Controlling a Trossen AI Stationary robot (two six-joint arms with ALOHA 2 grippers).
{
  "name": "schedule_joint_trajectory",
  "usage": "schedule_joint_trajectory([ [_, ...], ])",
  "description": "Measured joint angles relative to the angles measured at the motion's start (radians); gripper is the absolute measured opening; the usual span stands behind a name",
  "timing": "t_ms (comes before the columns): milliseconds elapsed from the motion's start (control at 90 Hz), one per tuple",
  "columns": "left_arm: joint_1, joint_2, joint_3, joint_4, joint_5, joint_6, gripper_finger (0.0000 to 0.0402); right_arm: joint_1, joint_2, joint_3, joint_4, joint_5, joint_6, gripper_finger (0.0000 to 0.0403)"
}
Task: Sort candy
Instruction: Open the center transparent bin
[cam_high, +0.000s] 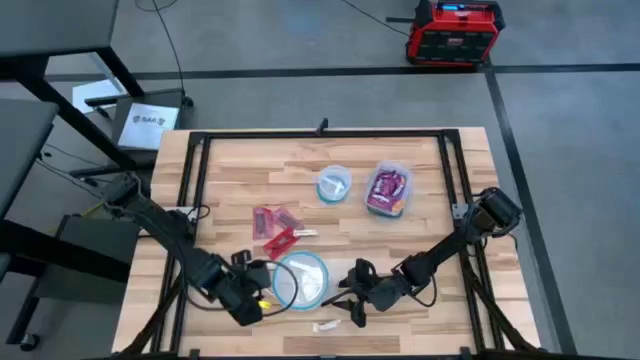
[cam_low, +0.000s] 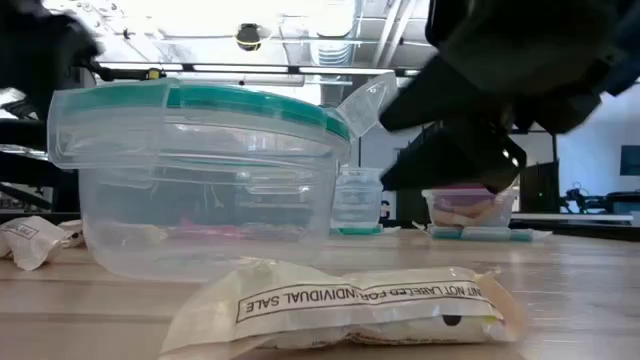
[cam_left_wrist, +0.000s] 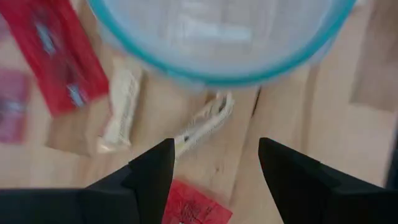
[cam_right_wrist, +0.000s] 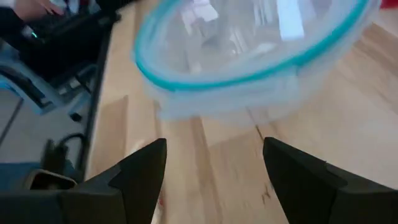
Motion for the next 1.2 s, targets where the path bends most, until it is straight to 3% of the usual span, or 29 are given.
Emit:
schedule_joint_trajectory([
  [378, 0.075, 0.108, -0.025, 0.385, 0.02, 0.16, 0.0219, -0.03, -0.002, -0.001, -0.093, -0.01, 0.057, 0.0255],
  [711, 0.111, 0.145, -0.023, 0.621, 0.032, 0.239, 0.0219, -0.107, -0.172, 0.0, -0.604, 0.003, 0.006, 0.0255],
  [900, 0.116, 0.129, -0.017, 0.603, 0.059, 0.238, 0.0219, -0.073, -0.342, 0.0, -0.873, -0.026, 0.093, 0.0255],
  [1033, 0.116, 0.114, 0.072, 0.48, 0.085, 0.248, 0.0219, 0.063, -0.394, 0.0, -0.827, 0.012, 0.192, 0.0255],
  [1200, 0.142, 0.111, 0.167, 0.432, 0.005, 0.463, 0.0219, 0.224, -0.251, 0.001, -0.478, 0.15, 0.224, 0.0255],
])
